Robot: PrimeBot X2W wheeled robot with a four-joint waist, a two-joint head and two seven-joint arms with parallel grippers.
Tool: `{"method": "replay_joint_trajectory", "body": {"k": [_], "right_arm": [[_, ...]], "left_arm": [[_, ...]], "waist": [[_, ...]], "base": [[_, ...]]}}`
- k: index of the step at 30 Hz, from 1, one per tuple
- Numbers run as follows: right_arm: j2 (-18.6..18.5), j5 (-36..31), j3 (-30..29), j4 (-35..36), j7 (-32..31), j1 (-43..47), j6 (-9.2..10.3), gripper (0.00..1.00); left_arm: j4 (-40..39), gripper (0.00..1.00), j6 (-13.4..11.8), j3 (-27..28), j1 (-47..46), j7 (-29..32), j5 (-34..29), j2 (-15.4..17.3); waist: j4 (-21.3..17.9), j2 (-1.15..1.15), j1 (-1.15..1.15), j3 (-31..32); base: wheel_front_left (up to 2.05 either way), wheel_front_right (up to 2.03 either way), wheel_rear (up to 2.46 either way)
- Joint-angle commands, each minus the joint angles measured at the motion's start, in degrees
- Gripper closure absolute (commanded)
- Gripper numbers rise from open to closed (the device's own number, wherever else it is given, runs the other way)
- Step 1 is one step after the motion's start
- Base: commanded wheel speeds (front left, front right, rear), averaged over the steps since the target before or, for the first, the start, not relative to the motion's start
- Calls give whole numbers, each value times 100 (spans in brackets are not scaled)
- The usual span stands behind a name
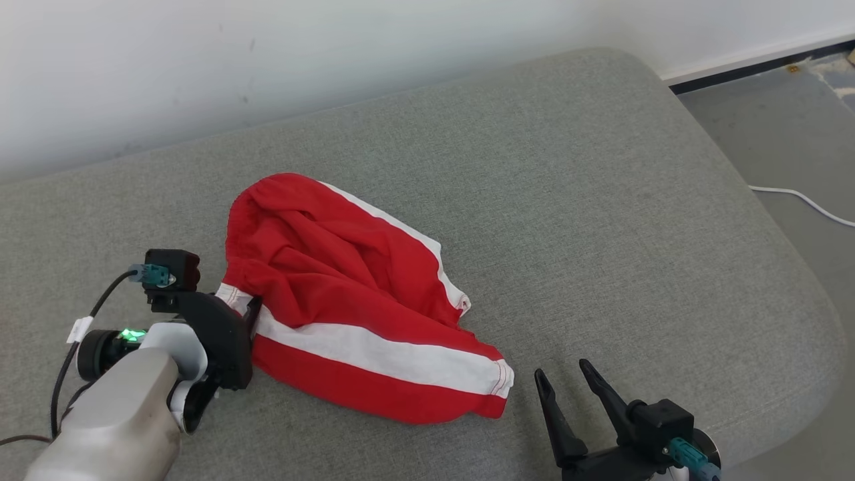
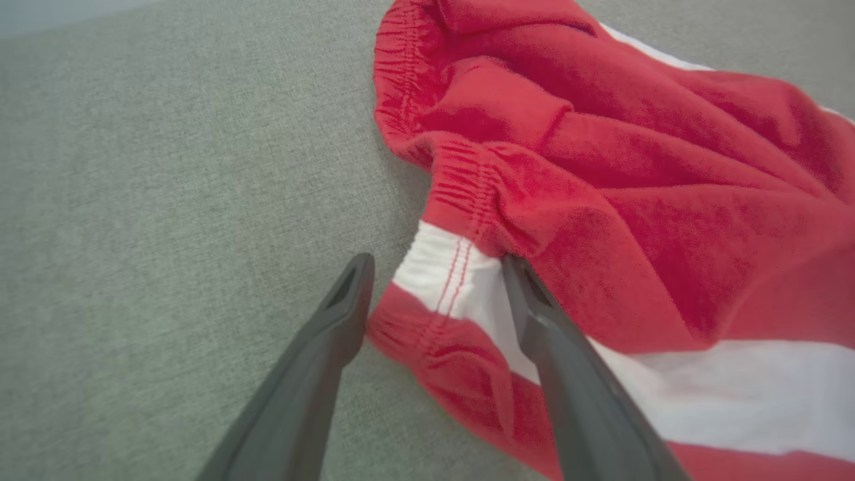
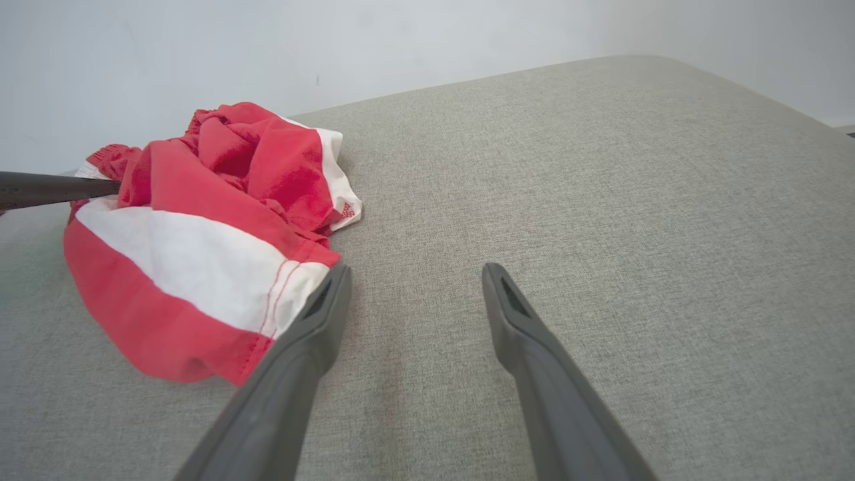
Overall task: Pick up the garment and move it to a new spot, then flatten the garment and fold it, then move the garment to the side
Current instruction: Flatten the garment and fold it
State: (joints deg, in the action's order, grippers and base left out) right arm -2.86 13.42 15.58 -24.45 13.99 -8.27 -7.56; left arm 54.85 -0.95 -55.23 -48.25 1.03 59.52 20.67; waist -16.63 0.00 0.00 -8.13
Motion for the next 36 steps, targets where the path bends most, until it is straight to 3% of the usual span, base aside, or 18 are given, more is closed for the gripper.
{"method": "replay_joint_trajectory", "body": {"k": [1, 2, 3, 4, 11, 20, 33, 34, 35, 36], "right_arm": [[-3, -19, -22, 3, 18, -47, 15, 0], [-3, -14, -20, 8, 22, -53, 15, 0], [-2, 4, -7, 8, 31, -61, 15, 0], [-5, 10, -7, 2, 36, -62, 15, 0], [-5, 43, -26, -36, 64, -20, 15, 0], [-5, 40, -65, -61, 72, 84, 15, 0], [-5, -2, -125, -64, -17, 281, 14, 0], [-4, -2, -129, -60, -16, 295, 15, 0], [-5, -4, -133, -57, -16, 305, 15, 0], [-5, -7, -129, -54, -15, 310, 14, 0]], "left_arm": [[2, 0, 48, -31, -45, 37, 0, 10], [-3, 9, 93, -43, -51, 53, 3, 9], [-14, 78, 169, -81, -62, 59, -34, 27], [-11, 100, 206, -88, -58, 49, -37, 37], [-53, 100, 194, -8, 48, -172, 47, -16], [-743, 100, -53, 280, 752, -642, 362, 87], [-2738, 100, -1376, 738, 2695, -1370, 816, 504], [-2877, 40, -1445, 768, 2791, -1414, 797, 537], [-2989, 0, -1492, 812, 2867, -1463, 763, 565], [-3102, 0, -1522, 849, 2925, -1511, 690, 593]], "waist": [[-13, 0, 0, -25], [-4, 0, 0, -28], [25, 0, 0, -30], [44, 0, 0, -27], [298, 0, 0, 59], [677, 0, 0, 232], [842, 0, 0, 667], [847, 0, 0, 694], [853, 0, 0, 713], [859, 0, 0, 732]], "base": [[0, 0, 0], [0, 0, 0], [0, 0, 0], [0, 0, 0], [0, 0, 0], [0, 0, 0], [0, 0, 0], [0, 0, 0], [0, 0, 0], [0, 0, 0]]}}
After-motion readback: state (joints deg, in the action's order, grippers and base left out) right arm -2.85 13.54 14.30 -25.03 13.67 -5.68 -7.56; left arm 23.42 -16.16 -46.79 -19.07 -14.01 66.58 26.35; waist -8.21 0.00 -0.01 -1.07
